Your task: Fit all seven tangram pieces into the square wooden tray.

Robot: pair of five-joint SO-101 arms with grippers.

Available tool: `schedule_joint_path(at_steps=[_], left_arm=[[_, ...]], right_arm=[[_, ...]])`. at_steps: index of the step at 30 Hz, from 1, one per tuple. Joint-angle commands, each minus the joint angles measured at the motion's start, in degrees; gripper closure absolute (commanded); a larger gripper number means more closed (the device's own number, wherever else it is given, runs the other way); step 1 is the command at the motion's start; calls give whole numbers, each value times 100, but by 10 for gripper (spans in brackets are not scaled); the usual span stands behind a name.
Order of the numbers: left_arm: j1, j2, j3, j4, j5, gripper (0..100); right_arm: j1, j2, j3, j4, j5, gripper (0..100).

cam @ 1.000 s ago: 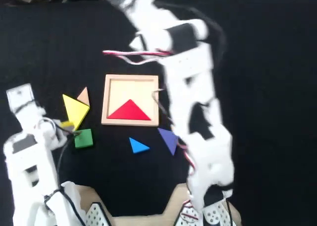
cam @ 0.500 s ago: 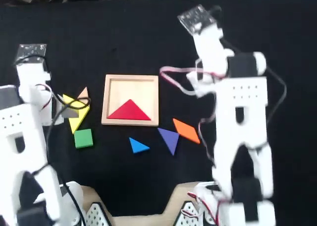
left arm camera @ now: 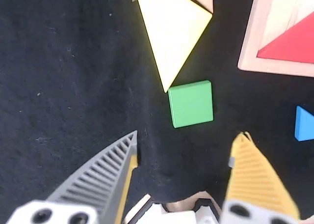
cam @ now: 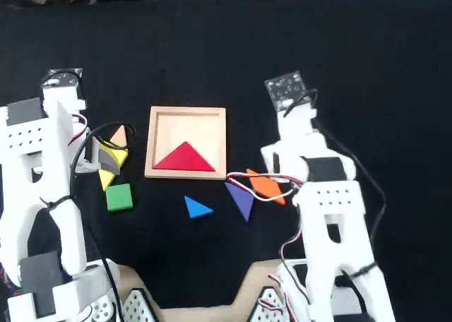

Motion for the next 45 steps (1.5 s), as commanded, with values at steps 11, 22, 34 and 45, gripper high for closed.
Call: schedule_joint_path(at_steps=[11, 22, 34, 45], left_arm=[[514, 1459, -1692, 791, 571, 871], [532, 2075, -1877, 413, 1073, 848], [655, 2145, -1833, -484, 1046, 970], [778, 2145, -1824, -378, 985, 877]], right_arm=[[35, 1490, 374, -1503, 62, 988], [35, 1833, 356, -1767, 62, 987], [35, 1842, 391, -1881, 62, 987], [35, 1842, 453, -1881, 62, 987]])
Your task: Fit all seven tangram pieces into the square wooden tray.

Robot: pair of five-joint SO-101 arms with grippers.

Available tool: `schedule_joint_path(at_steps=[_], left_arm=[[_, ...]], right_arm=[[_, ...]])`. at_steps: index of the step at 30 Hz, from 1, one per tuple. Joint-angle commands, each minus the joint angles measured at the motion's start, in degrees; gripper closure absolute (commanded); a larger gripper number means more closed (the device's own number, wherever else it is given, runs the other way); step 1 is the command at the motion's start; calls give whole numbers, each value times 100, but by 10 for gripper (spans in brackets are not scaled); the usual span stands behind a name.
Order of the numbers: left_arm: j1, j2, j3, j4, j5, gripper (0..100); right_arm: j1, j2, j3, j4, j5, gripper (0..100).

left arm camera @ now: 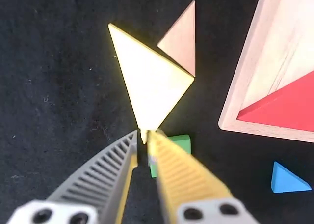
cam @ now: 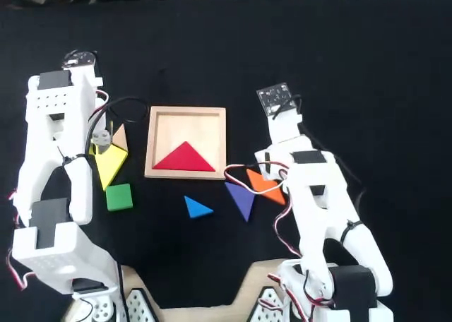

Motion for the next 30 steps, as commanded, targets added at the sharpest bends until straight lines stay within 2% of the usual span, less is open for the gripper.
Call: schedule_joint_path(at_steps=[1, 5, 11, 13, 17, 24, 30], left_arm=[[180, -35, -215, 53, -114, 873], [215, -26, -268, 0, -308, 871], [127, 255, -163, -756, -352, 870], [189, 545, -286, -809, -686, 870], [382, 1319, -769, -721, -1495, 870], [233, 2505, -2193, 26, -1380, 873], [110, 3191, -3213, 105, -1363, 873]], right_arm=[[35, 4, 13, -105, 44, 987], [35, 4, 13, -105, 44, 987], [35, 4, 13, -105, 44, 987], [35, 4, 13, -105, 44, 987], [35, 4, 13, -105, 44, 987], [35, 4, 13, -105, 44, 987], [35, 4, 13, -105, 44, 987]])
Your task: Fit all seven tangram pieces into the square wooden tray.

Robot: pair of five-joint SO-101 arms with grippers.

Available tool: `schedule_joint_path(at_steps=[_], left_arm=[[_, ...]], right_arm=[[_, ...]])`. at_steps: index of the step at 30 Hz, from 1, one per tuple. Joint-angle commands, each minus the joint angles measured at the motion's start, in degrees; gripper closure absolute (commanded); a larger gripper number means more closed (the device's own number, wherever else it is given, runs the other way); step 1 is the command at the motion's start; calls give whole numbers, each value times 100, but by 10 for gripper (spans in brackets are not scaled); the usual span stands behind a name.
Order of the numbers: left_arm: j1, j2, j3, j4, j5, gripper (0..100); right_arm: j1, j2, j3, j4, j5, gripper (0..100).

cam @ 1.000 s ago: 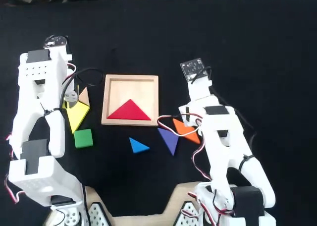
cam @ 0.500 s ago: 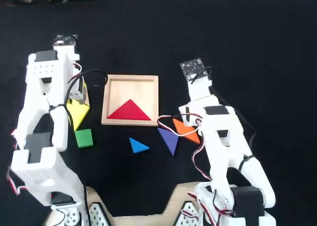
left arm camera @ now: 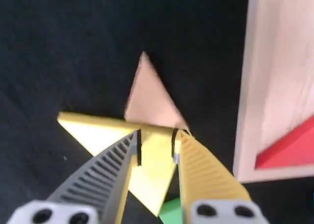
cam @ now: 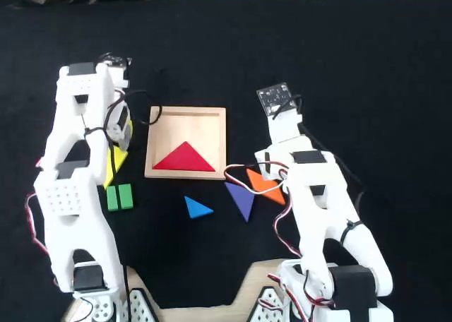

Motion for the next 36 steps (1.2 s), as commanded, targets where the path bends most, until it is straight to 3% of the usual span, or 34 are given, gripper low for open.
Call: schedule_joint_path(at_steps=[1, 12, 16, 23, 36], left_arm=[[-127, 211, -866, 70, -9, 873], [13, 281, -1455, 431, 589, 870], [57, 70, -1648, 1319, 624, 870], [-514, -1591, -804, 1266, 1099, 796], [-435, -4158, 1613, 1222, 1987, 795]], right_arm=[[35, 4, 13, -105, 53, 987], [35, 4, 13, -105, 62, 987], [35, 4, 13, -105, 70, 987], [26, 4, 13, -105, 88, 987], [26, 4, 13, -105, 97, 987]])
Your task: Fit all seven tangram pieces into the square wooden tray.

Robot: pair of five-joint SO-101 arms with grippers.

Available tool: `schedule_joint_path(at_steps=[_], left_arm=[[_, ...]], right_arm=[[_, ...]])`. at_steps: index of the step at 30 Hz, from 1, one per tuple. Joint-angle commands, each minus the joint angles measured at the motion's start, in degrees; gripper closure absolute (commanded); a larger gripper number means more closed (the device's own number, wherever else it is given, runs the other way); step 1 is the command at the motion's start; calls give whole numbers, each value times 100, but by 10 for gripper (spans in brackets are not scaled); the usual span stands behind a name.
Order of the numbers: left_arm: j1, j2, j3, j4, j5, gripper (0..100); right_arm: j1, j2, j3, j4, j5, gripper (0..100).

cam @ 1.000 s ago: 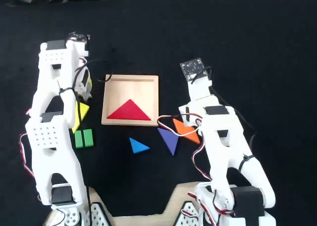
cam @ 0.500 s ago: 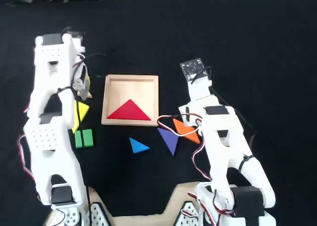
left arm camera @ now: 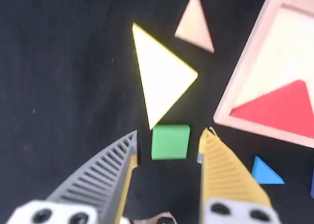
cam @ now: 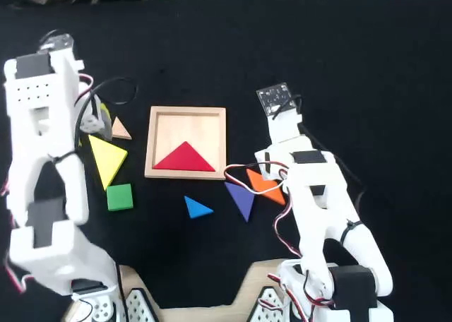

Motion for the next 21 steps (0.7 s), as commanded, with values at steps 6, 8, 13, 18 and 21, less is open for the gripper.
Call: schedule_joint_path(at_steps=[6, 8, 13, 18, 21], left_arm=[[163, -2303, 2677, -1424, 114, 795], [136, -2277, 3442, -2180, 149, 795], [40, -1864, 3987, -2699, 246, 789], [75, -1811, 3916, -2409, -44, 661], [-215, -1749, 3705, -2400, 229, 680]], right_arm=[[26, 4, 13, -105, 79, 987], [26, 4, 13, -105, 79, 987], [26, 4, 22, -105, 79, 987], [-9, 4, 22, -105, 79, 987], [-97, 4, 48, -105, 79, 987]])
